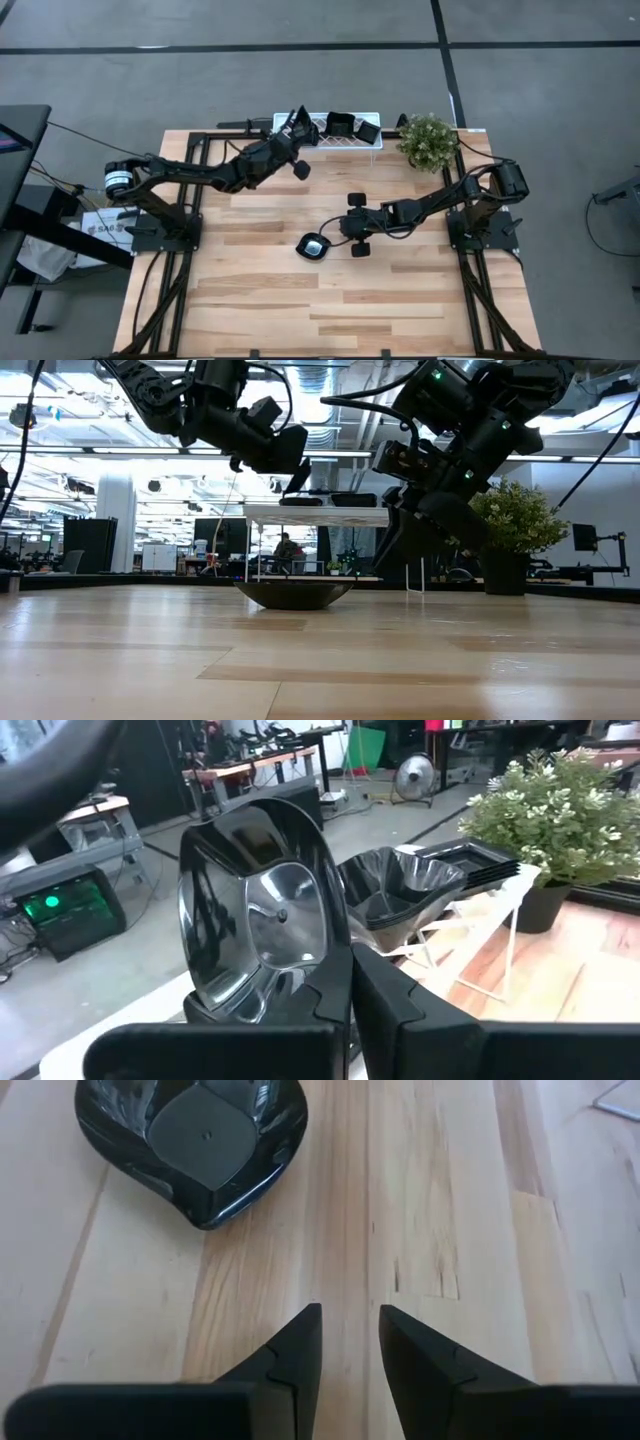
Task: Pick & Place Mini shaped plates
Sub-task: Stack the black leaf-shaped plate on top of the black leaf-shaped plate on the shelf
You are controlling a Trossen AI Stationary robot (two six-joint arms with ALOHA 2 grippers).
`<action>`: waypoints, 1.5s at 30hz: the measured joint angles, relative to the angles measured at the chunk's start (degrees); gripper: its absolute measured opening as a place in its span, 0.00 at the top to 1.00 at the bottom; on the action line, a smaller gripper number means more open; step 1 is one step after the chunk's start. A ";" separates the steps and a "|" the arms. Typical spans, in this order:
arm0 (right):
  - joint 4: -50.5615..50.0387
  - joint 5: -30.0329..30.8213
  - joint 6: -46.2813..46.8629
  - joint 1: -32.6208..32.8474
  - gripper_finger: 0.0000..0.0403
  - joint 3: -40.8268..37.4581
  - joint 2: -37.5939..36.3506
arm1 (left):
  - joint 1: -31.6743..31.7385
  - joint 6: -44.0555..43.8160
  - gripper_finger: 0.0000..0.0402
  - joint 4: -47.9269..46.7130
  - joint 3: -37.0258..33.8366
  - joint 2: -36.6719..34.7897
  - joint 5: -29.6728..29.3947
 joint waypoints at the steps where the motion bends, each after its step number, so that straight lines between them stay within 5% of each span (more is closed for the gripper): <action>1: 0.00 0.00 0.00 0.00 0.76 0.00 0.00 | 0.00 -0.02 0.98 -0.05 0.00 0.00 -0.01; 9: 0.00 -0.01 0.02 0.00 0.76 0.00 0.00 | 0.00 -0.04 0.95 -1.03 0.00 -0.01 1.05; 24: 0.00 -0.01 0.15 0.00 0.76 0.00 0.00 | -0.45 0.72 0.73 -1.81 0.00 -0.81 1.01; 30: 0.03 0.02 0.24 0.03 0.76 0.00 0.00 | -2.39 0.55 0.72 -11.13 0.00 -7.35 0.56; 34: 1.04 0.74 0.59 0.00 0.76 -0.02 0.00 | -4.13 -0.56 0.74 -20.27 -0.01 -12.77 -5.61; 39: 3.56 5.15 0.63 0.89 0.76 -0.02 -0.86 | -7.47 -8.51 0.76 -33.82 -0.61 -18.86 -8.13; 45: 6.71 18.08 -1.58 3.47 0.76 -0.02 -6.11 | -10.78 -8.83 0.76 -35.57 -7.88 -26.78 -7.84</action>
